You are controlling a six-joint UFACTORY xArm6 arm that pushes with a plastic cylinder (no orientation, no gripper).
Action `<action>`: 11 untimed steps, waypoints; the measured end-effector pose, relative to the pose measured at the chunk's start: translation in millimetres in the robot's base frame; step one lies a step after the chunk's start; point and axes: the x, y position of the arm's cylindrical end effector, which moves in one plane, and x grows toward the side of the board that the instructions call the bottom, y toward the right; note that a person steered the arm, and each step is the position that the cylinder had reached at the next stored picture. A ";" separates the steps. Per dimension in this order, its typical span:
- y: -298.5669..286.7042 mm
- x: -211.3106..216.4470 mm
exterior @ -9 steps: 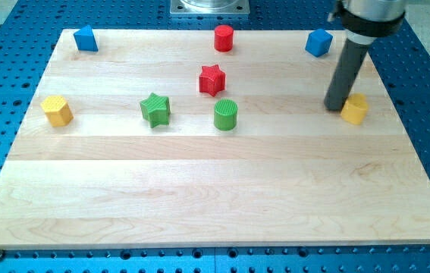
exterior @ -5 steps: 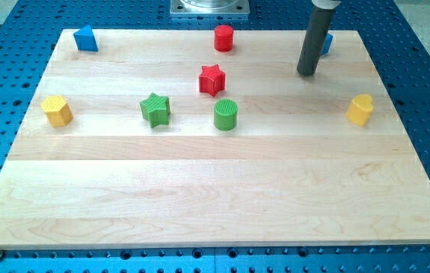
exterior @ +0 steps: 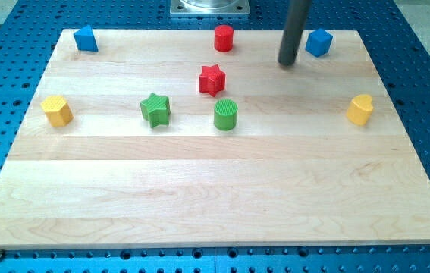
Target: Slide the red star to the bottom center of the board
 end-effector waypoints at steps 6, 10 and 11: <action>-168.9 132.2; -157.2 177.2; -137.6 145.5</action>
